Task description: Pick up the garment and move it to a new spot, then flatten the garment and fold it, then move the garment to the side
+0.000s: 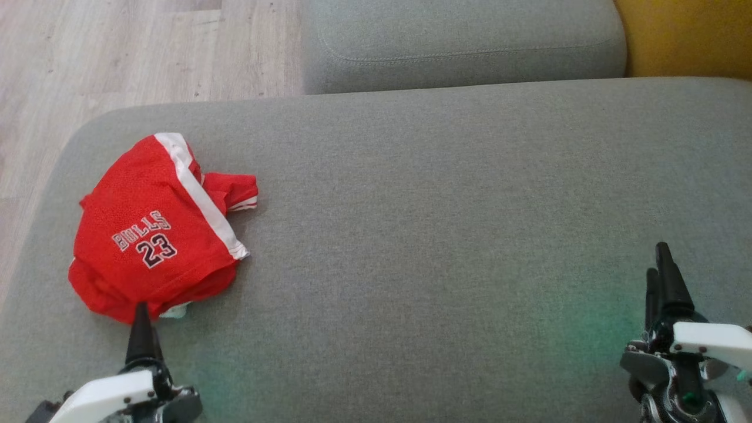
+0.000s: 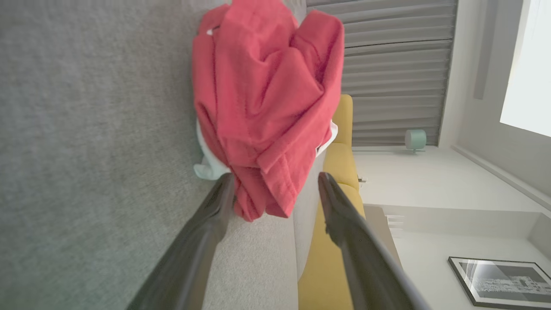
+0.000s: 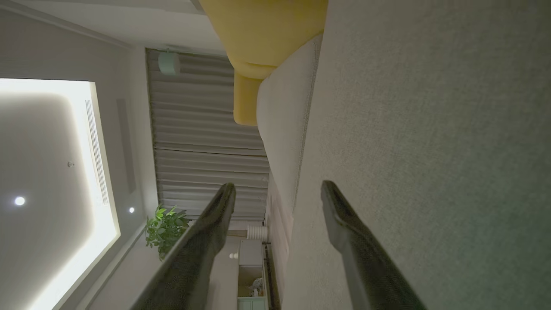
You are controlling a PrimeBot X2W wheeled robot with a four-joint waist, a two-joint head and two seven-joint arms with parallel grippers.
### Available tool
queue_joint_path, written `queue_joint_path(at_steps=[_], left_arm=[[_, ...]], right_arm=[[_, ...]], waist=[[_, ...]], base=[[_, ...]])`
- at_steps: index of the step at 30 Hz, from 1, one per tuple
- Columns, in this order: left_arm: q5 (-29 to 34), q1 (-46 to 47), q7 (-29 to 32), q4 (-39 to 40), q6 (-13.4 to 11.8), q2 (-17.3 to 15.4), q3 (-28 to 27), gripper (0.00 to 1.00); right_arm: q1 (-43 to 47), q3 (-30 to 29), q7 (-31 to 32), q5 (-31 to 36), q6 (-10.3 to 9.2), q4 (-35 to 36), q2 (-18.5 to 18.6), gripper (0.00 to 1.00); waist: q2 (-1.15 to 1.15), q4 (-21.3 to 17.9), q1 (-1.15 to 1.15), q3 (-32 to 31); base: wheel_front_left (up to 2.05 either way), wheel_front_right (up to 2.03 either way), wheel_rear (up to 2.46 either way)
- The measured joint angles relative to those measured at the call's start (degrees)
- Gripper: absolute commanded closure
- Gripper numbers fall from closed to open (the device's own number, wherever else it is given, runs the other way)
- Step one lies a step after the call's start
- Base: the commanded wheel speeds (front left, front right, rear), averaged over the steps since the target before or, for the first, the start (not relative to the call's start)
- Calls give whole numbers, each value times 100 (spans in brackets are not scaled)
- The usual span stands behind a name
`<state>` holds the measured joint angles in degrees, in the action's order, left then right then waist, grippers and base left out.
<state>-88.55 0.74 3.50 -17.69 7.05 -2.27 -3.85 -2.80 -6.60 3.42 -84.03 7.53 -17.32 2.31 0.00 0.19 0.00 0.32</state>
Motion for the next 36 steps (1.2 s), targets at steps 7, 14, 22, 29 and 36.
queue_joint_path(at_steps=[7,14,22,29,36], left_arm=[[405,3,-116,218,-8,1,-166,0],[921,14,-216,561,-170,4,-164,0],[1659,21,-367,962,-312,2,18,0],[2316,23,-459,1101,-349,2,267,0],[3082,25,-568,1131,-293,1,586,0]], right_arm=[[1,55,-116,750,0,170,0,0],[-1,101,-210,1486,0,387,0,0],[-7,162,-353,2291,0,602,1,0],[-11,247,-453,2894,0,732,1,0],[-11,363,-555,3598,0,855,2,0]], waist=[[0,3,0,21],[0,-7,0,42],[0,-27,0,76],[0,-46,0,95],[0,-64,0,111]], base=[[0,0,0],[0,0,0],[0,0,0],[0,0,0],[0,0,0]])
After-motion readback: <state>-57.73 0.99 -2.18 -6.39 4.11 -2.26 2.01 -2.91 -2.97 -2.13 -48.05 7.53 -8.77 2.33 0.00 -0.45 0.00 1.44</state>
